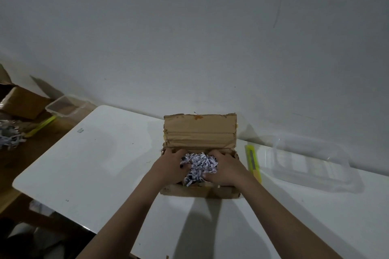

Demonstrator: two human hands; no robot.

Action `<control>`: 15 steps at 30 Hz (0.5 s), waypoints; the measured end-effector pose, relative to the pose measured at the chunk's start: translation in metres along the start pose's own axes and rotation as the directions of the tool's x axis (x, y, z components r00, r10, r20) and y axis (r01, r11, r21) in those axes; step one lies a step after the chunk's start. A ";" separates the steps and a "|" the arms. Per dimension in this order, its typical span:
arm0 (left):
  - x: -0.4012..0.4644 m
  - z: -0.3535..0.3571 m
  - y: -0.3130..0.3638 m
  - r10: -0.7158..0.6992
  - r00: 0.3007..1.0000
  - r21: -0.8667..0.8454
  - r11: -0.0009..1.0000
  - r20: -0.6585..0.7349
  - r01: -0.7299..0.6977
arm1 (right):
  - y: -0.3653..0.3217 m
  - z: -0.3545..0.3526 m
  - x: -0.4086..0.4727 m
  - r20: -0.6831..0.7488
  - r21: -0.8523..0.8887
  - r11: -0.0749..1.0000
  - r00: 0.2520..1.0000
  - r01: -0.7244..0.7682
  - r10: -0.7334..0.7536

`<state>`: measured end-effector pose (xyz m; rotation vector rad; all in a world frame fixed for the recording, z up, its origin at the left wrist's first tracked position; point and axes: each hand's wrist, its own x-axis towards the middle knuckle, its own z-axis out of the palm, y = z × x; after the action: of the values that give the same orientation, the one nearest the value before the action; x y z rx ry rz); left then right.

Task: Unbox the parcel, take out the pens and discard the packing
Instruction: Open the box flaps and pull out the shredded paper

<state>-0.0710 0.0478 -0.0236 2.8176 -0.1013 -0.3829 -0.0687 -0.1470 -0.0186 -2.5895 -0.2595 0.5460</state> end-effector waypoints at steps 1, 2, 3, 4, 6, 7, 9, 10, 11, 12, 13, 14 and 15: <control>0.001 -0.002 -0.001 -0.006 0.998 0.015 1.000 0.067 0.005 | 0.000 0.002 0.000 0.013 -0.001 1.000 1.000 -0.008 0.008; 0.002 -0.004 -0.002 -0.013 0.992 0.030 1.000 0.129 0.009 | 0.001 0.003 0.000 0.020 0.010 1.000 1.000 -0.014 0.013; 0.004 -0.005 -0.003 -0.020 0.982 0.041 0.999 0.187 0.013 | 0.001 0.004 0.001 0.029 0.027 0.999 0.999 -0.017 0.016; 0.005 -0.007 -0.003 -0.020 0.970 0.045 0.999 0.244 0.009 | 0.002 0.004 0.002 0.042 0.040 0.999 0.999 -0.020 0.018; 0.007 -0.011 -0.003 -0.015 0.933 0.020 1.000 0.361 0.008 | 0.002 0.004 0.004 0.080 0.049 0.999 0.997 -0.020 0.016; 0.008 -0.013 -0.003 -0.018 0.918 0.005 1.000 0.396 0.018 | 0.002 0.002 0.005 0.098 0.050 0.999 0.995 -0.016 0.011; 0.010 -0.014 -0.006 -0.039 0.903 0.012 0.999 0.428 0.037 | 0.002 0.001 0.006 0.131 0.054 0.998 0.991 -0.015 0.008; 0.011 -0.015 -0.005 -0.048 0.898 0.030 0.999 0.437 0.038 | 0.002 0.002 0.007 0.150 0.060 0.998 0.989 -0.021 0.012; 0.011 -0.014 -0.005 -0.053 0.894 0.048 0.998 0.445 0.035 | 0.002 0.002 0.008 0.167 0.069 0.997 0.986 -0.024 0.012; 0.012 -0.013 -0.004 -0.060 0.889 0.066 0.997 0.454 0.033 | 0.003 0.003 0.008 0.181 0.084 0.996 0.983 -0.024 0.008; 0.013 -0.012 -0.002 -0.060 0.884 0.077 0.997 0.463 0.027 | 0.003 0.003 0.008 0.193 0.110 0.994 0.981 -0.023 0.002; 0.012 -0.011 0.000 -0.065 0.877 0.080 0.996 0.476 0.031 | 0.004 0.004 0.008 0.200 0.141 0.990 0.980 -0.022 -0.007; 0.010 -0.009 0.002 -0.069 0.872 0.071 0.997 0.484 0.040 | 0.005 0.004 0.009 0.203 0.168 0.986 0.979 -0.016 -0.019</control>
<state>-0.0585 0.0476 -0.0175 2.7145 -0.1398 -1.1157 -0.0620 -0.1478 -0.0272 -2.3710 -0.2705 0.7997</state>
